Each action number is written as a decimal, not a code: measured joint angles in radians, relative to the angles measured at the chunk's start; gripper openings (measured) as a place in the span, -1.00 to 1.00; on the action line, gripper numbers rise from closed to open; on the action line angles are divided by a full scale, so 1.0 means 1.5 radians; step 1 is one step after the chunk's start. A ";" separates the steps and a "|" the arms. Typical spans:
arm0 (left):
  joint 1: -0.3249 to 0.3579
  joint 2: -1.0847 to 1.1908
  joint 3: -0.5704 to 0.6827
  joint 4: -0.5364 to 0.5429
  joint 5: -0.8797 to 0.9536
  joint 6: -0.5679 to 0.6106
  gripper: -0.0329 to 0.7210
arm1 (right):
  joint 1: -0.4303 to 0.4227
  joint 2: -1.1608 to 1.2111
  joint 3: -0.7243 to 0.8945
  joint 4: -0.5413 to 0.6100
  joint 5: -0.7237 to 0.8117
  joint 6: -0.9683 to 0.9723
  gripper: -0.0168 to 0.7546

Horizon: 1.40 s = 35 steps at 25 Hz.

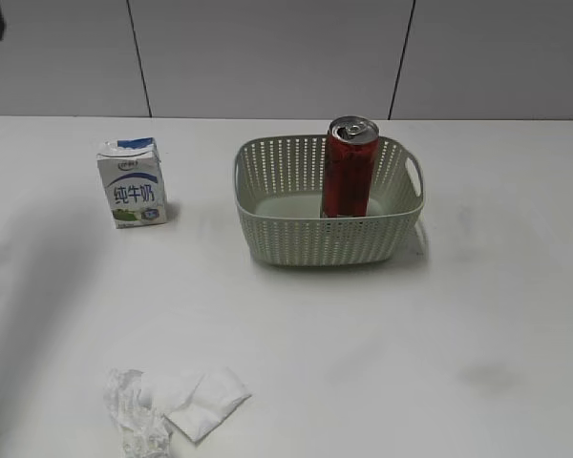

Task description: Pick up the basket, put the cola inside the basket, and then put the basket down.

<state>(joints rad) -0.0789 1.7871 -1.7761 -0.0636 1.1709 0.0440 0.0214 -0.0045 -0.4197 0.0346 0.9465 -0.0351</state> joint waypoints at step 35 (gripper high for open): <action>0.044 -0.885 0.845 0.027 -0.097 -0.014 0.67 | 0.000 0.000 0.000 0.000 -0.001 -0.001 0.58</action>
<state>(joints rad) -0.0127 0.4594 -0.5090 -0.0228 1.0260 0.0234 0.0214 -0.0045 -0.4197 0.0346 0.9456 -0.0360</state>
